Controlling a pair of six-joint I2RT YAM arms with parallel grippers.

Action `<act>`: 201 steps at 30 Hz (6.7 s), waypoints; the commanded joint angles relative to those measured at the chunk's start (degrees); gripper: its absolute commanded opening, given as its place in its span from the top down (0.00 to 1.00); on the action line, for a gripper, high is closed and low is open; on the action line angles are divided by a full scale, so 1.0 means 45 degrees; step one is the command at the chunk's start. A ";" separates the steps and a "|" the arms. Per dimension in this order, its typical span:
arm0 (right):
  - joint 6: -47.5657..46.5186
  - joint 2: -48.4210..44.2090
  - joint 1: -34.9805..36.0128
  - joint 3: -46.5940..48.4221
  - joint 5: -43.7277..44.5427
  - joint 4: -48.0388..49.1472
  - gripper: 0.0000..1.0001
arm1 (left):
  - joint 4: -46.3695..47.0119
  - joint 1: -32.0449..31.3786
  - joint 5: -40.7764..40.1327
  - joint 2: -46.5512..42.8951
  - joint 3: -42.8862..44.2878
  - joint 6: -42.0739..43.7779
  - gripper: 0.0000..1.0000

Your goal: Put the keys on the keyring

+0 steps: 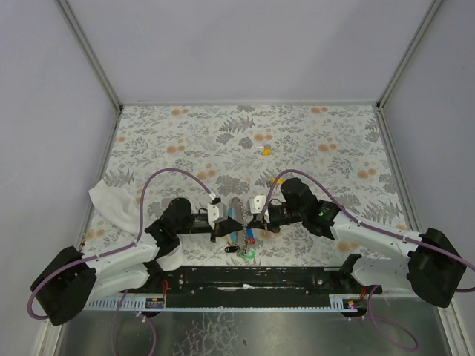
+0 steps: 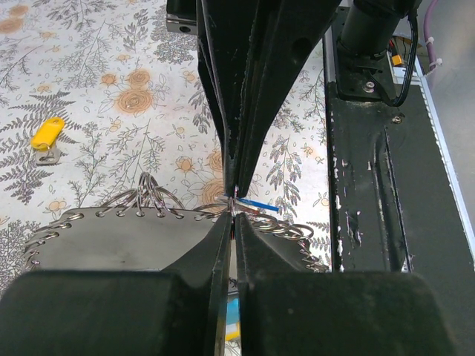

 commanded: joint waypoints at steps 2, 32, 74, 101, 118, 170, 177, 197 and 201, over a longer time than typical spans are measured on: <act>0.0008 -0.0246 0.0059 0.0688 -0.0381 0.0492 1.00 | 0.0187 -0.0056 -0.0227 0.0033 0.0749 -0.0081 1.00; -0.0425 -0.0738 0.0057 0.0939 0.0358 -0.0624 1.00 | -0.1329 -0.0357 -0.1001 0.0455 0.1563 0.0006 1.00; -0.0159 0.0169 0.0147 0.1410 0.0685 -0.0238 1.00 | 0.7070 0.0160 -0.6899 0.0125 -0.0923 -0.8387 1.00; -0.4178 -0.0447 0.0221 0.2614 0.2274 -0.2517 1.00 | 0.1419 0.0316 -0.2670 -0.1022 -0.0160 -0.2647 0.75; -0.5525 -0.0594 0.0220 0.2388 0.1349 -0.3028 1.00 | 0.0136 0.0451 0.0742 0.1766 0.1884 0.0725 0.78; -0.3118 -0.2052 0.0264 -0.1816 0.1309 0.1710 1.00 | 0.8196 0.0719 -0.4491 0.3546 -0.0016 -0.9542 1.00; -0.3051 -0.1288 0.0373 -0.1752 0.1620 0.2661 1.00 | 0.9598 -0.0370 -0.6759 0.3833 -0.0397 -1.0250 1.00; -0.5342 -0.2611 0.0397 -0.0385 0.3106 0.0599 1.00 | 0.2745 -0.0309 -0.4499 -0.0307 -0.0199 -0.4602 0.71; -0.5798 -0.2446 0.0396 0.0041 0.2627 0.0034 1.00 | 0.1018 -0.0299 -0.3575 -0.0345 0.0425 -0.2953 0.70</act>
